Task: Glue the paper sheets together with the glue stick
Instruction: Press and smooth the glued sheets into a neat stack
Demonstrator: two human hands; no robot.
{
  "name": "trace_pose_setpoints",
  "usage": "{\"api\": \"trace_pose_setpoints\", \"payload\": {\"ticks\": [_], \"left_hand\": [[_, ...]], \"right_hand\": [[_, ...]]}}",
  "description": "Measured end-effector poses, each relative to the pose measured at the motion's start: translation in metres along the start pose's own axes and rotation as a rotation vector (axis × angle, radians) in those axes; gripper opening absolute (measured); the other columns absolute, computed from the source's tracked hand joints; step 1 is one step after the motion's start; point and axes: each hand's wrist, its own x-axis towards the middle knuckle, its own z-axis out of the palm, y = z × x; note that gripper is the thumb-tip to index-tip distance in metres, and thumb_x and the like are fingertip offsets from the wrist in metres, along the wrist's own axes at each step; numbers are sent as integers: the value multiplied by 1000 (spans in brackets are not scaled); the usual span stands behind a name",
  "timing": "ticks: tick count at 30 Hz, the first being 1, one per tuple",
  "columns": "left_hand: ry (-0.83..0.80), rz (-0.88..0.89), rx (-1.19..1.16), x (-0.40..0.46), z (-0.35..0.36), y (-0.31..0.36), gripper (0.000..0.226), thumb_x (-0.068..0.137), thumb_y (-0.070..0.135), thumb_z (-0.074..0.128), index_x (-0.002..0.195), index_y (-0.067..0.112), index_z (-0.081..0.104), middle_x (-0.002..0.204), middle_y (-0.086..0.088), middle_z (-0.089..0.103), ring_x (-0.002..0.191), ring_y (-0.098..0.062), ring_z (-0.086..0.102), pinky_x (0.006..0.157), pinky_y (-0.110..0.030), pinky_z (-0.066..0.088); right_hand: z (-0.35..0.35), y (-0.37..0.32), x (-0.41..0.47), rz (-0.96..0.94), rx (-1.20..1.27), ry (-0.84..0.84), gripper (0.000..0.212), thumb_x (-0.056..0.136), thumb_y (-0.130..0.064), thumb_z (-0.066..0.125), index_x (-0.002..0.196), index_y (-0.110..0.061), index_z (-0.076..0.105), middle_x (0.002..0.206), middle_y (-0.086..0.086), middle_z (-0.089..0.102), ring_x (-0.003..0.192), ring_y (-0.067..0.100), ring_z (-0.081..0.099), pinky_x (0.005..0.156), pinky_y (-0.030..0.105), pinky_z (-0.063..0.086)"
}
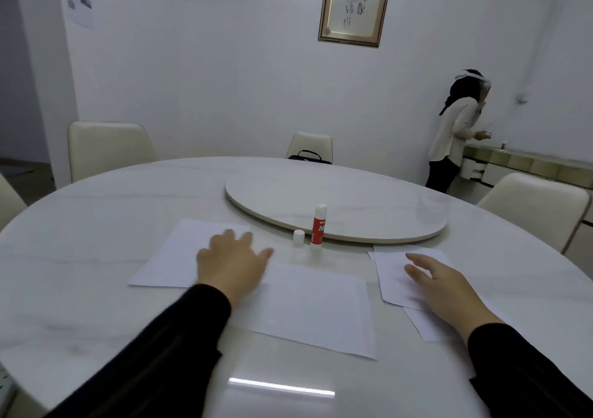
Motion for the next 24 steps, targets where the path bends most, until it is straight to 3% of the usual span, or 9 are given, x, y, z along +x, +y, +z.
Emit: {"api": "trace_pose_setpoints", "payload": {"ticks": [3, 6, 11, 16, 18, 20, 22, 24], "left_hand": [[-159, -219, -15, 17, -2, -40, 67, 88, 63, 32, 140, 20, 34, 147, -6, 35, 134, -29, 29, 106, -42, 27], [-200, -237, -4, 24, 5, -58, 62, 88, 61, 37, 132, 18, 45, 141, -3, 43, 129, -26, 38, 106, -39, 31], [-26, -274, -87, 27, 2, -61, 50, 90, 46, 47, 131, 19, 46, 134, -5, 51, 122, -29, 46, 97, -37, 34], [233, -299, -298, 23, -10, -72, 25, 91, 36, 46, 98, 16, 58, 102, -13, 63, 96, -33, 54, 89, -42, 38], [318, -204, -448, 17, -21, -66, 21, 92, 36, 48, 94, 18, 58, 94, -12, 65, 90, -34, 55, 89, -43, 41], [398, -41, -607, 9, -34, -52, 17, 91, 34, 52, 99, 21, 61, 93, -7, 66, 90, -33, 57, 90, -45, 45], [433, 163, -703, -2, -48, -34, 19, 90, 31, 57, 108, 26, 63, 100, 1, 66, 95, -27, 58, 92, -45, 45], [405, 403, -657, -10, -57, -18, 25, 88, 25, 62, 112, 32, 63, 106, 11, 64, 104, -16, 56, 100, -47, 39]], "right_hand": [[0, -2, -1, -7, 71, 50, 37, 95, -35, 48, 130, -25, 53, 133, -3, 55, 113, 15, 49, 92, 25, 31], [2, -4, 0, 2, 106, 47, 36, 94, -37, 49, 129, -27, 53, 127, -6, 57, 104, 10, 46, 91, 26, 31], [1, -2, -2, 38, 133, 52, 36, 93, -37, 52, 127, -27, 55, 110, -11, 56, 103, 10, 47, 89, 26, 31], [1, -6, -5, -16, 182, 134, 29, 91, -38, 54, 116, -26, 61, 111, -7, 62, 100, 11, 53, 83, 25, 34], [4, -19, -7, -49, 262, 171, 22, 91, -40, 54, 105, -26, 64, 108, -7, 66, 95, 8, 57, 78, 25, 38], [8, -39, -9, -23, 516, 159, 28, 91, -45, 51, 95, -22, 67, 98, -2, 72, 93, 12, 64, 78, 28, 47], [10, -62, -9, 100, 883, 6, 48, 88, -54, 49, 98, -12, 68, 94, 8, 74, 93, 23, 70, 75, 34, 53], [8, -80, -10, 247, 1136, -251, 76, 80, -70, 45, 106, -1, 64, 102, 17, 72, 94, 30, 70, 75, 39, 55]]}}
